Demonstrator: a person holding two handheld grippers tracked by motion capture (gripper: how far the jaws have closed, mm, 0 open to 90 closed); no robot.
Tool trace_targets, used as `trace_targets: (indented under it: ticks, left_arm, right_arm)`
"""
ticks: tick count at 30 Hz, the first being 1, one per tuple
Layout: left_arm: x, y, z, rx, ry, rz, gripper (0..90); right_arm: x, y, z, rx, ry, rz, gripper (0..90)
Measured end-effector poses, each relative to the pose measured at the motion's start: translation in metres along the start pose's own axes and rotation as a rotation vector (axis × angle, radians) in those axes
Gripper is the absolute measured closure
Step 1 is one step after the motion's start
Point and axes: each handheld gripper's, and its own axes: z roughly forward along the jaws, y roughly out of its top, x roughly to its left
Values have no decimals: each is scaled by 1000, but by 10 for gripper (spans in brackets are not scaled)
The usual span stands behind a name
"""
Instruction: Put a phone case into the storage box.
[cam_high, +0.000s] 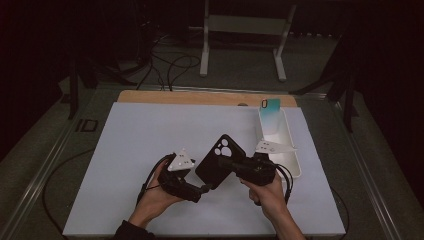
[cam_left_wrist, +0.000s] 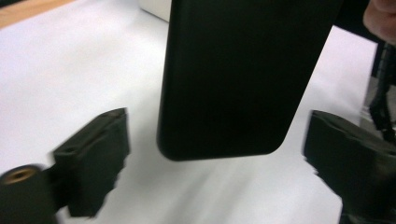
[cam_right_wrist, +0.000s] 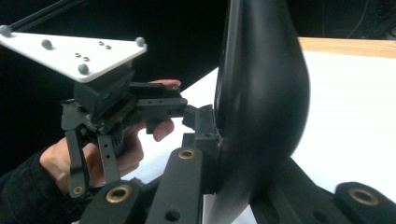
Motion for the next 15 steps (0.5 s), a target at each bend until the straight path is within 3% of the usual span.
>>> trace_targets:
  ticks: [9, 13, 15]
  left_arm:
    - [-4, 1, 2, -2, -58, 17, 3]
    - [-6, 0, 2, -9, -90, 34, 42]
    - [-7, -1, 1, -19, -97, 41, 163]
  right_arm:
    - [10, 0, 5, 23, 72, -74, 852]
    - [12, 1, 5, 27, 95, -95, 852]
    - [16, 1, 6, 29, 111, -119, 851]
